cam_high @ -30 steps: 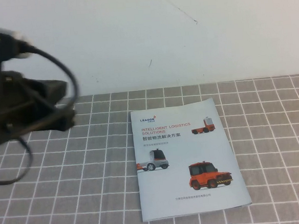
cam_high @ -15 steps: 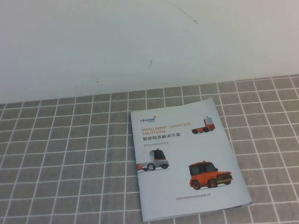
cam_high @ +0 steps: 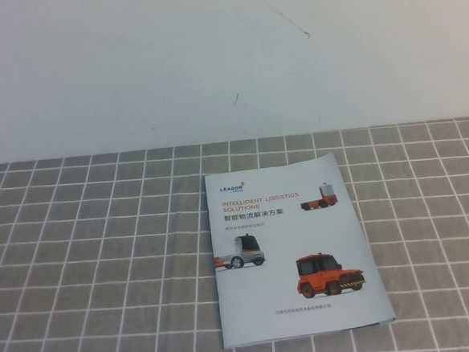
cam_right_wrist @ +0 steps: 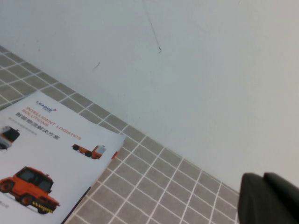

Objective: Close book
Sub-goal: 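Close the open booklet and leave it lying on the table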

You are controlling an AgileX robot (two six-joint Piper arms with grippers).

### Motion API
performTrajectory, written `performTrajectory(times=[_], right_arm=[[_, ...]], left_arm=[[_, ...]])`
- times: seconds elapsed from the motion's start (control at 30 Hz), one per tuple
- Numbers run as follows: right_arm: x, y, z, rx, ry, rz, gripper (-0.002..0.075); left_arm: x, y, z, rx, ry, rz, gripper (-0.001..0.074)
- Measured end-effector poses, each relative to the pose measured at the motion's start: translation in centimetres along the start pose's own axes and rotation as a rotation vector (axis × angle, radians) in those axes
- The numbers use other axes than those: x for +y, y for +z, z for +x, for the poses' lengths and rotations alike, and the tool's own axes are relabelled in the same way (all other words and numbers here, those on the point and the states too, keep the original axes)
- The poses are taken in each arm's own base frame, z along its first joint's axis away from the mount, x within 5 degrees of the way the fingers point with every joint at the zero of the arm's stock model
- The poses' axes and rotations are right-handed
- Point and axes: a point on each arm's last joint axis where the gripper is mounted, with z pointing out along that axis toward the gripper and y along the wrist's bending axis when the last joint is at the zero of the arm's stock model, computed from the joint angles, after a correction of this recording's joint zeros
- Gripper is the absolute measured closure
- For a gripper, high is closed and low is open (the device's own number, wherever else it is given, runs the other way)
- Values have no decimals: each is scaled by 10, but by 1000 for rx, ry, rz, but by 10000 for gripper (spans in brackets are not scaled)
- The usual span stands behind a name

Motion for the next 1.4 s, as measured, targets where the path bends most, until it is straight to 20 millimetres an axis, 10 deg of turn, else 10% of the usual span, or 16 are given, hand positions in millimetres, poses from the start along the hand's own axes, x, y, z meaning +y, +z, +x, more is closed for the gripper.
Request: performTrajectory(times=[0.73,1.07,1.4], right_arm=[[47,-6,40,142,110,-347,729],[4,2,27,-157,712,113,729],[-2,1,29,-187,788,181,729]], left_arm=[[-16,3,39,215,-181,137,738],[-23,-2,50,358,-178,212,738],[-14,-8,84,204,-99,58,738]])
